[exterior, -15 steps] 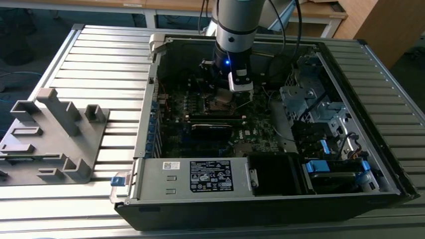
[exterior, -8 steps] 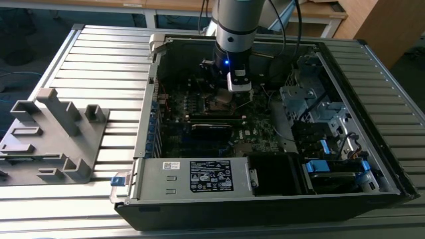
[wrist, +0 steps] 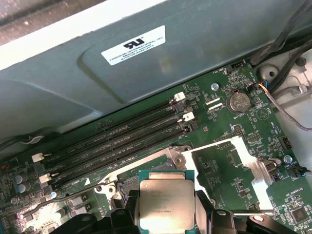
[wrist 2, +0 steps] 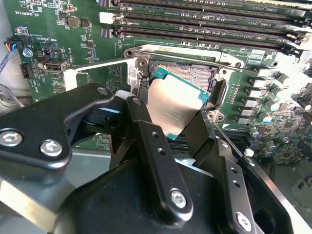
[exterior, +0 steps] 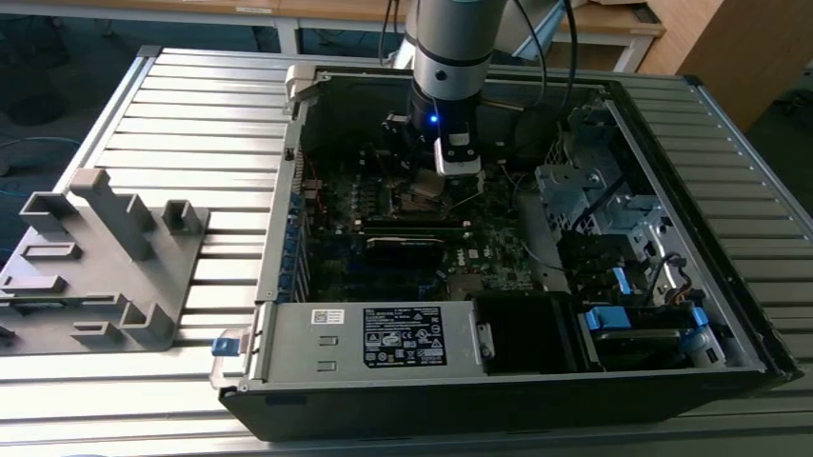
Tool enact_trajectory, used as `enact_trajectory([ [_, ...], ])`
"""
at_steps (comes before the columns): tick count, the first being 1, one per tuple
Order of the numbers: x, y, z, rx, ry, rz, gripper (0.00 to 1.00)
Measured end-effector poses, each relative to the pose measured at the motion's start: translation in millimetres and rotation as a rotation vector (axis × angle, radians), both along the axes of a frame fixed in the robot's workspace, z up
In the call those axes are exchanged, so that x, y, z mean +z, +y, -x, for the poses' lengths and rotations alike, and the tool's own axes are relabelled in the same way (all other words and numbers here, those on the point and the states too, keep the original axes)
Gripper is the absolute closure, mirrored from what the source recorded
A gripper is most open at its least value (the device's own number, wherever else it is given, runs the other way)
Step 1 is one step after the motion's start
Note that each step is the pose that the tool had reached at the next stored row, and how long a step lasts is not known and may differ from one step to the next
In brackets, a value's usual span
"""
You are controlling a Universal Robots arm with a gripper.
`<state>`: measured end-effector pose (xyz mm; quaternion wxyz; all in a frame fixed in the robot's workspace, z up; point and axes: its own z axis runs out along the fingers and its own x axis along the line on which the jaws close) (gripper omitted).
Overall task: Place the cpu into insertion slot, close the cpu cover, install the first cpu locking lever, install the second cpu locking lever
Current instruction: 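Place the cpu into insertion slot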
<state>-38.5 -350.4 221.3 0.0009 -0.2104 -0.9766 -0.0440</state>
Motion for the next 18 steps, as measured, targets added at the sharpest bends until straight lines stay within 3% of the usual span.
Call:
enact_trajectory([
  [18, 0.0, 0.0, 0.0, -0.015, 0.0000, 0.0001, 0.46],
])
